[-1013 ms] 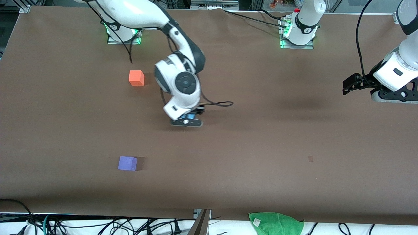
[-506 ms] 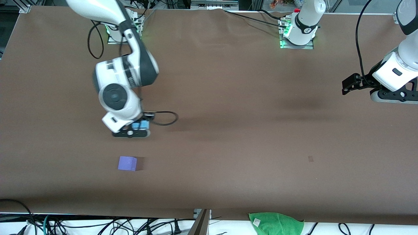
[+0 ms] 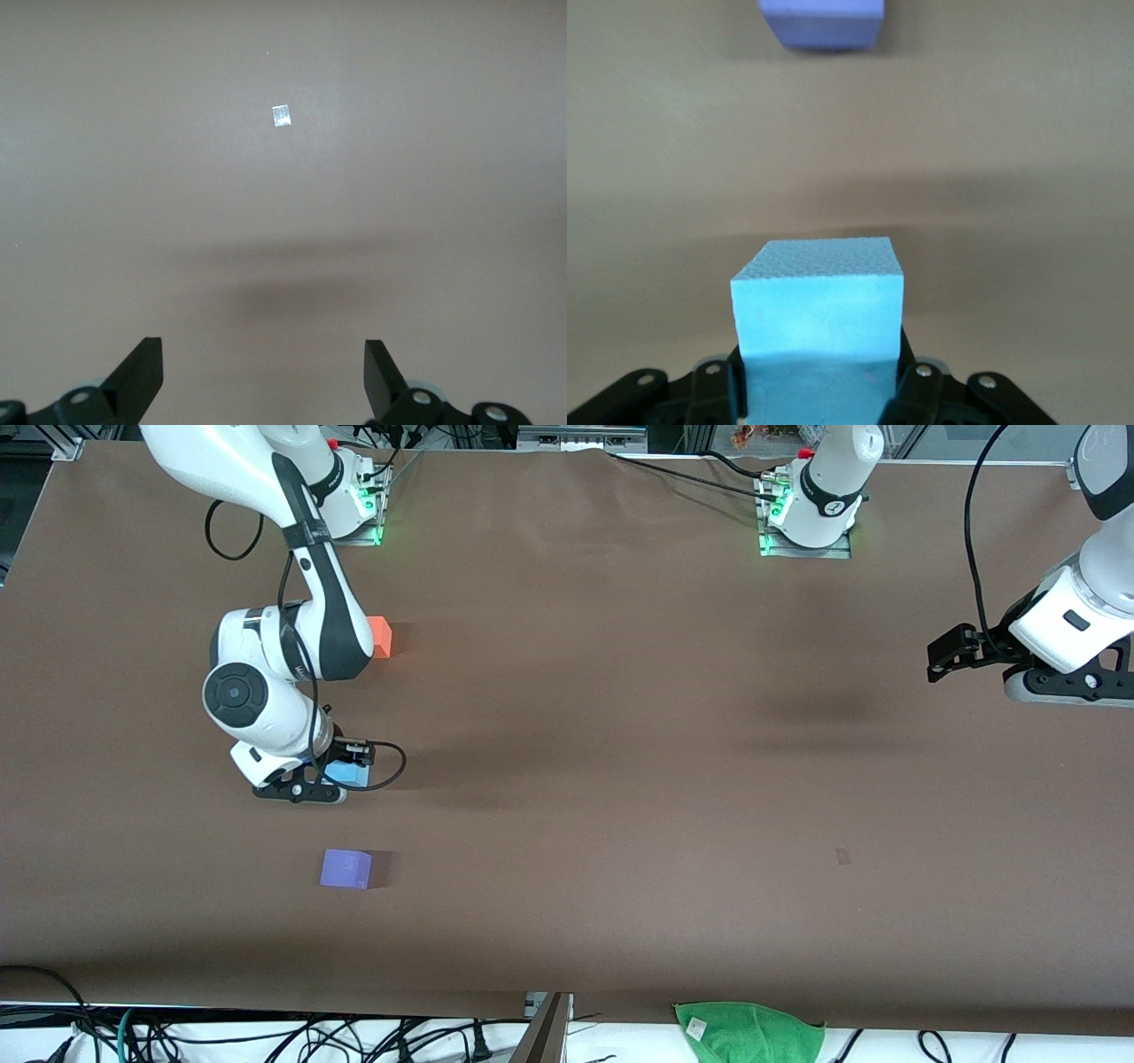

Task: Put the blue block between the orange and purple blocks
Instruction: 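Carry the light-blue cube with the right gripper toward the orange cube, then lower the cube between orange and purple cubes and open the right gripper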

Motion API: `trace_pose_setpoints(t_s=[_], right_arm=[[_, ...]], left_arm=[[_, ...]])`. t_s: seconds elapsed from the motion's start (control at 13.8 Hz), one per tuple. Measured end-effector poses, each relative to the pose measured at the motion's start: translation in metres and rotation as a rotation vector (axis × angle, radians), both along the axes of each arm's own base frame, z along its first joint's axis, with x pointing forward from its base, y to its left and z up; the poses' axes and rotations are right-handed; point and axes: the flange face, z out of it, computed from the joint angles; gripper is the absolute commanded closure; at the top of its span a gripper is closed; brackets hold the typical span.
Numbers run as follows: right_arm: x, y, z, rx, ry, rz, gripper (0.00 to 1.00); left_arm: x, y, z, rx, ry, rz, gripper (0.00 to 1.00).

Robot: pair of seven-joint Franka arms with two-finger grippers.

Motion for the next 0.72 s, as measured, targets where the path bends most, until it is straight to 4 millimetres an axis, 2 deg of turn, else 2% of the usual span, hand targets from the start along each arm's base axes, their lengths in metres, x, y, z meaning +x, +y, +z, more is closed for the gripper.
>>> trace_pose_setpoints(t_s=[0.43, 0.72], right_arm=[[-0.036, -0.016, -0.045, 0.008, -0.024, -0.025, 0.56], [-0.051, -0.010, -0.059, 0.012, -0.016, 0.030, 0.56]], left_arm=[[-0.001, 0.007, 0.000, 0.000, 0.007, 0.013, 0.00], [-0.001, 0.007, -0.001, 0.021, 0.009, 0.006, 0.00]])
